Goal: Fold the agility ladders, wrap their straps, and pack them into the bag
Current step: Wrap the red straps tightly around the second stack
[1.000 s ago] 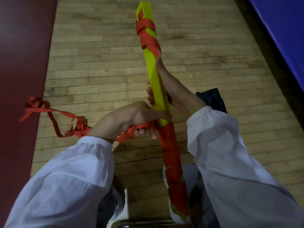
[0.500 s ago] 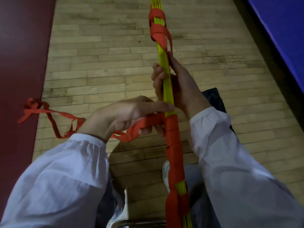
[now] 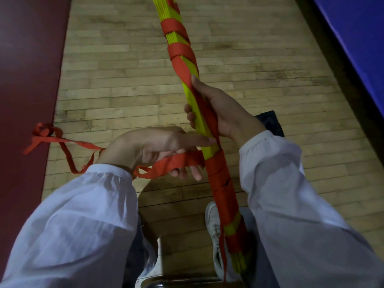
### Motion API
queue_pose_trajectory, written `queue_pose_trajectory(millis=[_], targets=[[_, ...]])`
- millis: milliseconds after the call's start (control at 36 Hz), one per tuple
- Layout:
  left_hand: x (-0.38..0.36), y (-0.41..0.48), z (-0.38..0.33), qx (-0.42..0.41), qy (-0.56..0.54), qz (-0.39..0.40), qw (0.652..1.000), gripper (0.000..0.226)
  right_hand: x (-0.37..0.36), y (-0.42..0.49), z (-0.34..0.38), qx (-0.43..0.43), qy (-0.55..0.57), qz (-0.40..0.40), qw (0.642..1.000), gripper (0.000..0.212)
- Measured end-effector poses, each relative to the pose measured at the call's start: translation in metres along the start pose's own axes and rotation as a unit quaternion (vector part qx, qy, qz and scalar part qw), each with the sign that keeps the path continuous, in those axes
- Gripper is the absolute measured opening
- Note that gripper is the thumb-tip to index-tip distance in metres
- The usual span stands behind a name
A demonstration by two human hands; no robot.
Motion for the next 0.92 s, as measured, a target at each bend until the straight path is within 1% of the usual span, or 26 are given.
queue_pose_trajectory(millis=[111,222,333,417,472,528,639,722,778,833,917], targets=[[0.002,0.003,0.003,-0.001,0.006,-0.004,1.0,0.044,-0.003,0.005,-0.004,0.007,-0.034,-0.023,0.999,0.044],[0.011,0.011,0.011,-0.011,0.043,-0.047,0.998,0.037,-0.003,0.007,-0.007,0.026,-0.066,-0.038,0.997,0.04],[0.005,0.01,0.007,0.007,0.025,-0.017,1.0,0.04,-0.003,0.006,-0.007,0.044,-0.084,-0.035,0.995,0.038],[0.007,0.01,0.01,-0.008,0.046,-0.023,0.999,0.031,-0.002,0.004,-0.005,0.058,-0.086,-0.038,0.994,0.038],[0.007,0.009,0.011,-0.024,0.06,-0.033,0.997,0.025,0.0,0.004,-0.004,0.066,-0.087,-0.039,0.993,0.041],[0.005,0.007,0.008,-0.032,0.044,-0.029,0.998,0.029,0.003,0.004,-0.001,0.07,-0.073,-0.03,0.994,0.047],[0.003,0.002,0.0,-0.074,0.049,-0.025,0.996,0.031,0.009,0.001,0.005,0.076,0.011,0.004,0.997,0.057],[0.002,-0.005,-0.004,-0.105,0.048,-0.002,0.993,0.032,0.01,-0.003,0.004,0.036,0.105,0.052,0.992,0.064],[-0.001,-0.009,-0.006,-0.124,0.041,0.03,0.991,0.036,0.009,-0.003,0.002,0.012,0.164,0.084,0.983,0.067],[-0.004,-0.012,-0.007,-0.133,0.026,0.059,0.989,0.041,0.007,-0.004,0.002,-0.002,0.208,0.136,0.969,0.066],[-0.005,-0.014,-0.007,-0.14,0.005,0.087,0.986,0.036,0.004,-0.004,0.004,-0.009,0.238,0.218,0.946,0.065]])
Point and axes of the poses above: each hand's wrist, its own y-axis towards the middle knuckle, its own x-axis out of the back of the hand, z = x × y, the point moved 2 cm from there along y, towards the middle knuckle, and after that the axes turned 8 degrees about -y, right-handed, at the moved point
